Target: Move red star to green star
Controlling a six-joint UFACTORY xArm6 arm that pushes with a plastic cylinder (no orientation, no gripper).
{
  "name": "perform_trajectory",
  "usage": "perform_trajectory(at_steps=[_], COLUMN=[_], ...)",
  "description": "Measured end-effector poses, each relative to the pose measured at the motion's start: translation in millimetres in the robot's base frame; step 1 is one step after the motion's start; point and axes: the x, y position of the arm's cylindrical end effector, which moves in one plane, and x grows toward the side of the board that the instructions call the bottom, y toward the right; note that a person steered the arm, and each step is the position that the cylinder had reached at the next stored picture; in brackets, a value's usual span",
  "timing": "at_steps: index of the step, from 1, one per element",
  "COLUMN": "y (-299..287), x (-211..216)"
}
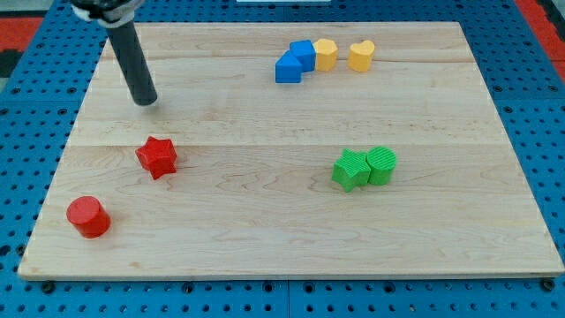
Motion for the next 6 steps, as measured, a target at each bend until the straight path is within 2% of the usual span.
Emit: perform_trajectory(at_steps=[2, 4, 5, 6], y=[2.1, 118.6, 85.7, 115.4], x=[78.7, 103.0, 130.2, 153.0])
